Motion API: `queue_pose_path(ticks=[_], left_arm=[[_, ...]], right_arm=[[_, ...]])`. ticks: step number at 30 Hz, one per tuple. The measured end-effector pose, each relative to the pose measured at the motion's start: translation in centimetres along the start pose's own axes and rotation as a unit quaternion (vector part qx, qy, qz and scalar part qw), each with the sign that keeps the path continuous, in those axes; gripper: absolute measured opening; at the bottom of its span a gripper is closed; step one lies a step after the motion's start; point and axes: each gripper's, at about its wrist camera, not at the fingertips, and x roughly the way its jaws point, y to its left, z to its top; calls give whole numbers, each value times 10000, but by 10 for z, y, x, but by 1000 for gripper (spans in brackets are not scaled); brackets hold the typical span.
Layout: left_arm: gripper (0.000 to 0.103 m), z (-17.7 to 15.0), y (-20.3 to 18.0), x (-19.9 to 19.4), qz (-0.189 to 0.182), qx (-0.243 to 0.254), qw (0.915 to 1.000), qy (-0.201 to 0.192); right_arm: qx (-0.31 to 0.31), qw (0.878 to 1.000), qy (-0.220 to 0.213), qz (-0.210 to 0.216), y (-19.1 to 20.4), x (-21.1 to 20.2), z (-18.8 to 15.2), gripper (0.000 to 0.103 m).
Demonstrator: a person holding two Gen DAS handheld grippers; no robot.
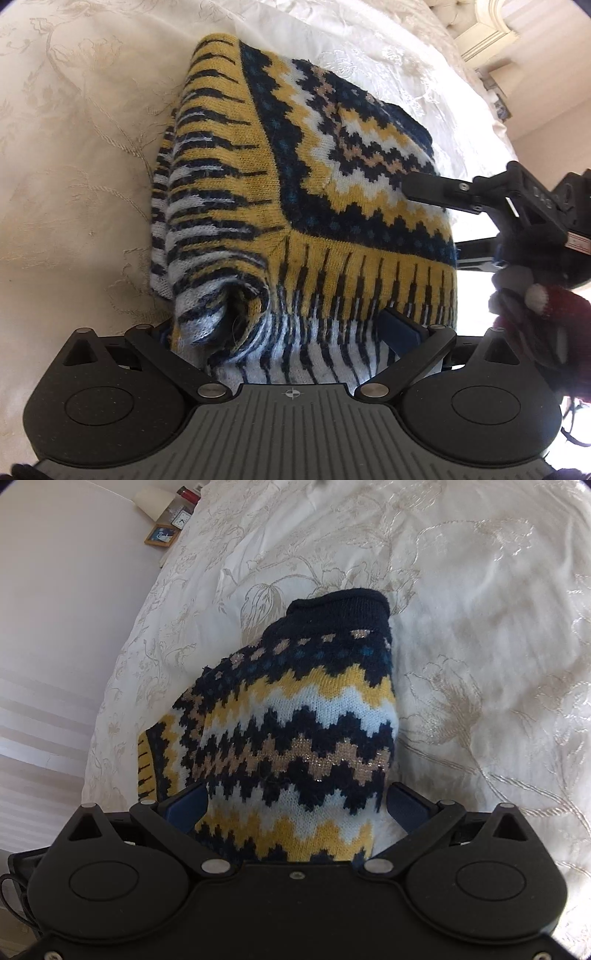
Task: Fold small clothes
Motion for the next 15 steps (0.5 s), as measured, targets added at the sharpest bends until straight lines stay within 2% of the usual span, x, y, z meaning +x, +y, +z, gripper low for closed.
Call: queue_pose_path(ticks=[5,12,14,15], left_arm=[[102,0,5,-2,-161,-134,9998,74],[98,-2,19,-3,-450,-583,9972,94],[73,2,26,-2,-651,-627,9958,168],[67,4,30,-2,-709,-656,9951,196]], right_arm=[[-58,9994,85,325,5,15,1,103],[60,9973,75,724,-9,6,-4,103],[2,9973,199,712,-8,6,-5,103],[-16,9973,299,674,-5,7,-4,103]])
